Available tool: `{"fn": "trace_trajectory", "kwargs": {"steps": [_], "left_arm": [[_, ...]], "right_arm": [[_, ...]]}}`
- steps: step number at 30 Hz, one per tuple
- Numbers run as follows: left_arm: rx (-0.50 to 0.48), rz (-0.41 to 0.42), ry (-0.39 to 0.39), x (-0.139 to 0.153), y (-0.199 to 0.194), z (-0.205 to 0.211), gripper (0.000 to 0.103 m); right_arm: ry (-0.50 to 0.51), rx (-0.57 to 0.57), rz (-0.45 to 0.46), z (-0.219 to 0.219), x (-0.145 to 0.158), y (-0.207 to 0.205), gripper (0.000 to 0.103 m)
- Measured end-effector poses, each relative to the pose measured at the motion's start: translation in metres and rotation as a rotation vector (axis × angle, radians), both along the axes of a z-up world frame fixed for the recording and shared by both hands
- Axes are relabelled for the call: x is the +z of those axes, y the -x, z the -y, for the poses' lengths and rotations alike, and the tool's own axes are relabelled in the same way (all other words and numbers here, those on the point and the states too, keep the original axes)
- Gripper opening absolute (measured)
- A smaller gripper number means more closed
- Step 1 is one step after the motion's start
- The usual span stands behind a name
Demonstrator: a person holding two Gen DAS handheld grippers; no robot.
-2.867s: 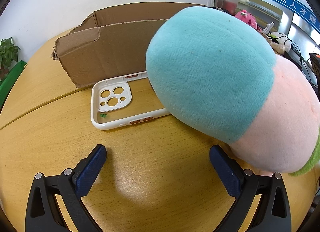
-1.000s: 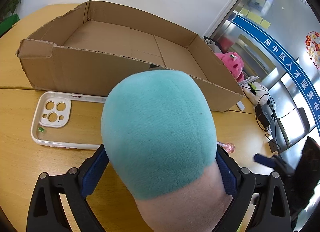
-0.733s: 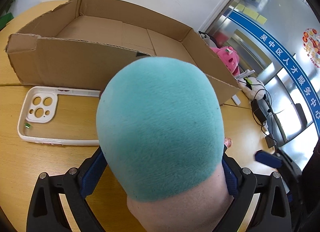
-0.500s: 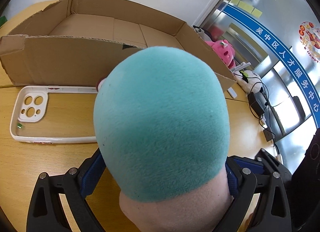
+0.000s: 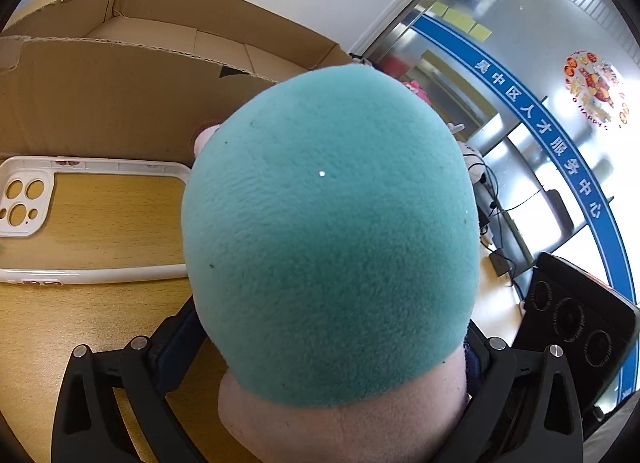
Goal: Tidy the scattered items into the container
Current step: 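Lift the pig plush with the left gripper and carry it toward the box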
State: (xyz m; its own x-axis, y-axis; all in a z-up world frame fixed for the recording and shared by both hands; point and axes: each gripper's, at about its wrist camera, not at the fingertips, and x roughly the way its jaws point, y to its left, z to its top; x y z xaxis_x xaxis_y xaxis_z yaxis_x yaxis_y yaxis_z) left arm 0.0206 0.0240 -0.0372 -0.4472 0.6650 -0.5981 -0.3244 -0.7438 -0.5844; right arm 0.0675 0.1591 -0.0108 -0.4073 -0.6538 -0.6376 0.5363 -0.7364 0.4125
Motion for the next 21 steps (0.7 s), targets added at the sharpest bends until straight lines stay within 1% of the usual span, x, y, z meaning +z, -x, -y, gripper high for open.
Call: {"fn": "trace_trajectory", "kwargs": {"steps": [3, 7, 14, 17, 20, 21], "left_arm": [[0.003, -0.005, -0.015, -0.001, 0.001, 0.002, 0.103], [0.004, -0.011, -0.03, -0.003, 0.001, 0.003, 0.103], [0.007, -0.016, -0.049, -0.005, -0.001, 0.005, 0.103], [0.006, -0.018, -0.051, -0.005, -0.001, 0.005, 0.103], [0.003, -0.017, -0.045, -0.005, -0.001, 0.005, 0.103], [-0.001, -0.016, -0.041, -0.005, -0.002, 0.007, 0.103]], "right_arm": [[0.038, 0.008, 0.043, -0.004, -0.003, 0.007, 0.099], [0.056, 0.025, 0.053, -0.006, 0.001, 0.01, 0.103], [0.115, 0.039, 0.076, -0.017, 0.006, 0.015, 0.103], [0.1, 0.038, 0.071, -0.028, 0.008, 0.017, 0.103], [0.059, 0.04, 0.056, -0.013, -0.004, 0.018, 0.103], [0.058, 0.046, 0.056, -0.015, -0.004, 0.019, 0.103]]}}
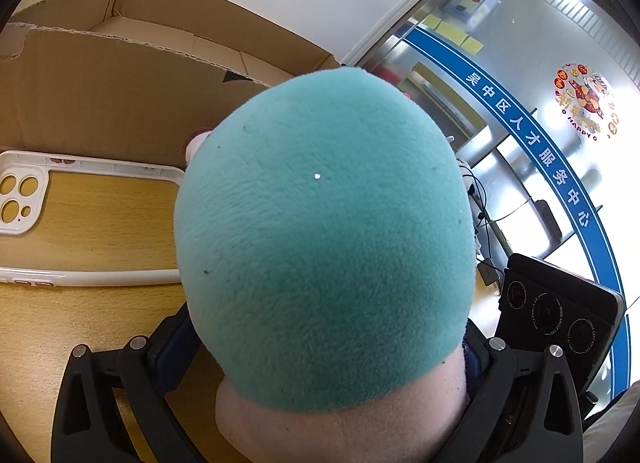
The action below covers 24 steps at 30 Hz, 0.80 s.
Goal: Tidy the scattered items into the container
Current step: 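Lift the pig plush with the left gripper and carry it toward the box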
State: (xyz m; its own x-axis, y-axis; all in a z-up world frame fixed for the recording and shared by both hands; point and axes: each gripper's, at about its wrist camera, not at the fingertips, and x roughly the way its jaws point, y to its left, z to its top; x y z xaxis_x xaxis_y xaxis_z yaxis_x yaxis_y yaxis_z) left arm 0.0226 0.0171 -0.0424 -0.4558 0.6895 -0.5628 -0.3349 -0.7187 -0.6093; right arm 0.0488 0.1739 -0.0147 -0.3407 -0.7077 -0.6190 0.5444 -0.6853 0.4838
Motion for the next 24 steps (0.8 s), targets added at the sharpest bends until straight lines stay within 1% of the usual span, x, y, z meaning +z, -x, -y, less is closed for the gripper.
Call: {"fn": "trace_trajectory", "kwargs": {"steps": [2, 5, 6, 7, 8, 9, 10, 11, 12, 15, 17, 18, 19, 20, 22, 23, 24], "left_arm": [[-0.006, 0.002, 0.008, 0.0, -0.002, 0.001, 0.103], [-0.017, 0.007, 0.015, 0.002, -0.003, -0.004, 0.103], [-0.029, 0.008, 0.012, 0.002, -0.003, -0.006, 0.102], [-0.043, 0.008, 0.002, 0.002, -0.004, -0.007, 0.096], [-0.053, 0.005, -0.004, 0.003, -0.005, -0.007, 0.094], [-0.06, 0.0, -0.012, 0.004, -0.006, -0.007, 0.092], [-0.064, -0.006, -0.018, 0.006, -0.007, -0.008, 0.09], [-0.067, -0.022, -0.016, 0.009, -0.009, -0.009, 0.089], [-0.074, -0.05, -0.001, 0.013, -0.013, -0.012, 0.088], [-0.085, -0.131, 0.032, 0.025, -0.023, -0.019, 0.088], [-0.09, -0.191, 0.024, 0.034, -0.031, -0.02, 0.087], [-0.092, -0.212, 0.018, 0.038, -0.033, -0.02, 0.087], [-0.093, -0.235, 0.012, 0.043, -0.036, -0.02, 0.087], [-0.093, -0.254, 0.008, 0.046, -0.038, -0.02, 0.087], [-0.084, -0.278, -0.001, 0.056, -0.04, -0.019, 0.087], [-0.075, -0.283, -0.003, 0.061, -0.039, -0.019, 0.087], [-0.063, -0.291, -0.003, 0.068, -0.038, -0.017, 0.087]], "right_arm": [[0.021, 0.005, 0.009, -0.006, -0.001, 0.002, 0.103], [0.103, 0.012, 0.043, -0.021, -0.003, 0.009, 0.103], [0.12, 0.012, 0.052, -0.025, -0.004, 0.011, 0.103], [0.12, 0.009, 0.053, -0.027, -0.004, 0.011, 0.101], [0.101, 0.001, 0.041, -0.027, -0.003, 0.01, 0.099], [0.072, -0.006, 0.025, -0.025, -0.003, 0.009, 0.099], [0.062, -0.012, 0.008, -0.026, -0.001, 0.006, 0.098], [0.061, -0.017, -0.006, -0.028, 0.001, 0.004, 0.095], [0.057, -0.027, -0.018, -0.03, 0.002, 0.003, 0.092], [0.044, -0.033, -0.065, -0.033, 0.006, -0.002, 0.088], [0.056, -0.036, -0.101, -0.039, 0.011, -0.008, 0.086], [0.064, -0.039, -0.132, -0.044, 0.021, -0.016, 0.086], [0.064, -0.043, -0.162, -0.046, 0.024, -0.021, 0.085], [0.058, -0.045, -0.188, -0.036, 0.019, -0.037, 0.085], [0.034, -0.05, -0.259, -0.033, 0.02, -0.037, 0.085], [0.03, -0.051, -0.273, -0.027, 0.016, -0.033, 0.084], [0.036, -0.051, -0.277, -0.028, 0.019, -0.033, 0.084]]}}
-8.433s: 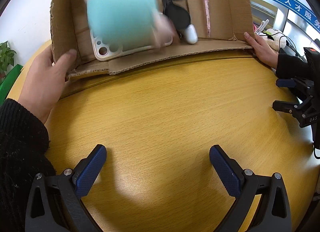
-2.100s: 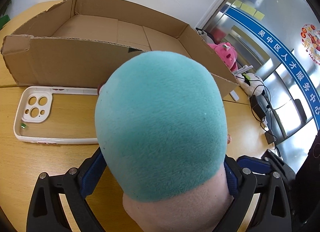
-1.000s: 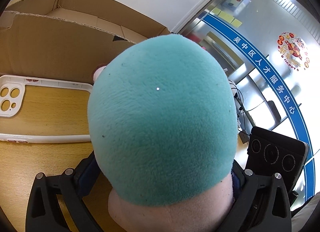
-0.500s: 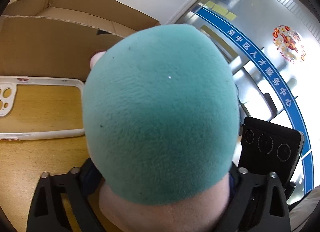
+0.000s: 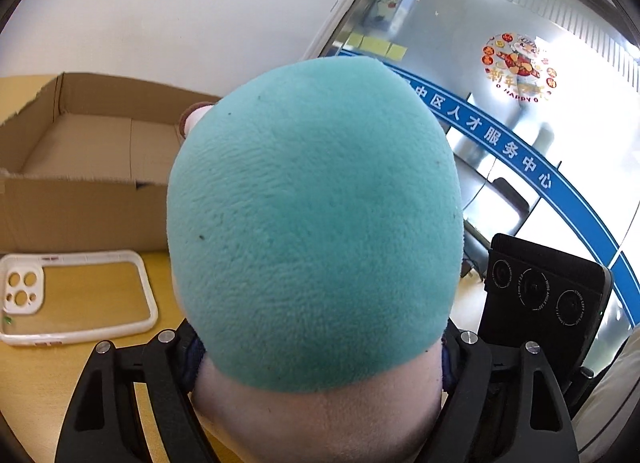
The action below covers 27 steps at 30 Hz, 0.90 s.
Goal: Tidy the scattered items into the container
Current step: 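Lift the pig plush with the left gripper and carry it toward the box, then lower the pig plush into the box and open the left gripper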
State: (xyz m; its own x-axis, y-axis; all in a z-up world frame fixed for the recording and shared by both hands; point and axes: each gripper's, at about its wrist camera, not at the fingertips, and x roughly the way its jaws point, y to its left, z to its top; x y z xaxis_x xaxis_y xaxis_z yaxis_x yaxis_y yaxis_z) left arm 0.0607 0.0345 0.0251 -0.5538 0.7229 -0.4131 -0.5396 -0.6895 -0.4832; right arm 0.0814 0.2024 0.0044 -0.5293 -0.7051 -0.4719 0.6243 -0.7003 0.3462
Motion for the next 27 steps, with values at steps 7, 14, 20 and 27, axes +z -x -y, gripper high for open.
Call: {"fn": "trace_trajectory", "kwargs": {"steps": [7, 14, 20, 27], "left_arm": [[0.051, -0.091, 0.062, 0.064, 0.025, 0.011, 0.087], [0.087, -0.126, 0.105, 0.132, 0.093, 0.032, 0.087], [0.11, -0.082, 0.117, 0.17, 0.181, 0.063, 0.087], [0.1, 0.05, 0.16, 0.154, 0.28, 0.096, 0.087]], "right_arm": [[0.028, 0.05, -0.075, 0.0, 0.032, 0.023, 0.084], [0.047, 0.095, -0.129, 0.012, 0.086, 0.087, 0.084], [0.002, 0.144, -0.116, 0.008, 0.109, 0.163, 0.083], [-0.029, 0.157, 0.009, 0.026, 0.098, 0.268, 0.082]]}}
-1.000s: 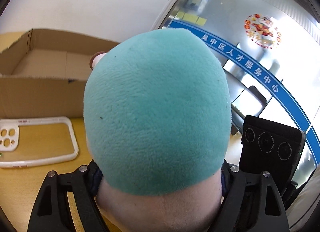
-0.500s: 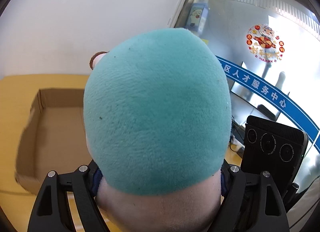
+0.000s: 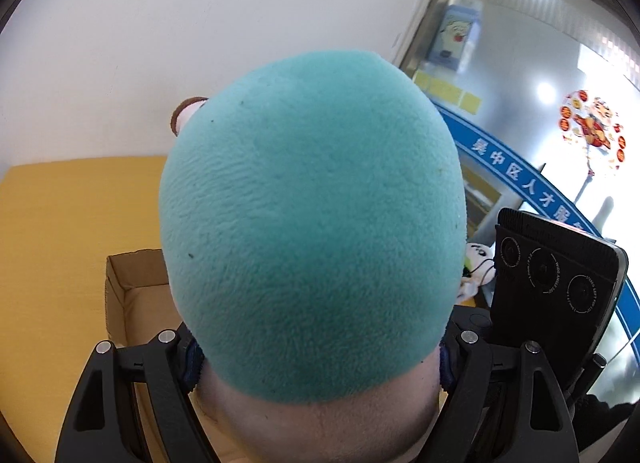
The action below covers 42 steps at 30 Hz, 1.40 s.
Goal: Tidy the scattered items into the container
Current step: 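Lower the pig plush into the box and open the left gripper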
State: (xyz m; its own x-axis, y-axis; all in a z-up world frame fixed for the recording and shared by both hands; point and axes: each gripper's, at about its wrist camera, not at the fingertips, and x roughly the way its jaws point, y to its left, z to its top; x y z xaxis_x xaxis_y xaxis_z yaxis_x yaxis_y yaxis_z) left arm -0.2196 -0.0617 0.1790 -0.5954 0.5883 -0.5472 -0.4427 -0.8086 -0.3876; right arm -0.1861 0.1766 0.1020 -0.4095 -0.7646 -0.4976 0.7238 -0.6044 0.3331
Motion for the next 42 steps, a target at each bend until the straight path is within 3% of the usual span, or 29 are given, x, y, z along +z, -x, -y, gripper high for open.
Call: {"fn": "trace_trajectory", "kwargs": {"steps": [5, 12, 17, 25, 31, 36, 38, 40, 42], "left_arm": [[0.005, 0.111, 0.0, -0.035, 0.056, 0.018, 0.087], [0.023, 0.286, 0.025, -0.111, 0.11, 0.028, 0.086], [0.041, 0.381, 0.036, -0.153, 0.125, 0.035, 0.086], [0.052, 0.425, 0.18, -0.182, 0.123, 0.015, 0.089], [0.084, 0.412, 0.166, -0.17, 0.112, 0.017, 0.09], [0.102, 0.306, 0.161, -0.131, 0.081, 0.024, 0.091], [0.123, 0.28, 0.153, -0.118, 0.073, 0.028, 0.097], [0.127, 0.275, 0.162, -0.109, 0.07, 0.028, 0.098], [0.123, 0.283, 0.166, -0.109, 0.068, 0.025, 0.098]], "right_arm": [[-0.006, -0.008, 0.103, 0.006, -0.036, 0.053, 0.081], [-0.031, -0.045, 0.262, 0.006, -0.113, 0.108, 0.08], [-0.057, -0.055, 0.356, 0.004, -0.168, 0.129, 0.079], [-0.121, -0.077, 0.449, -0.01, -0.227, 0.133, 0.079], [-0.118, -0.088, 0.457, -0.031, -0.244, 0.127, 0.083], [-0.085, -0.067, 0.4, -0.045, -0.234, 0.106, 0.087], [-0.071, -0.065, 0.351, -0.05, -0.227, 0.095, 0.09], [-0.091, -0.107, 0.323, -0.056, -0.227, 0.09, 0.091], [-0.115, -0.165, 0.358, -0.065, -0.237, 0.092, 0.092]]}}
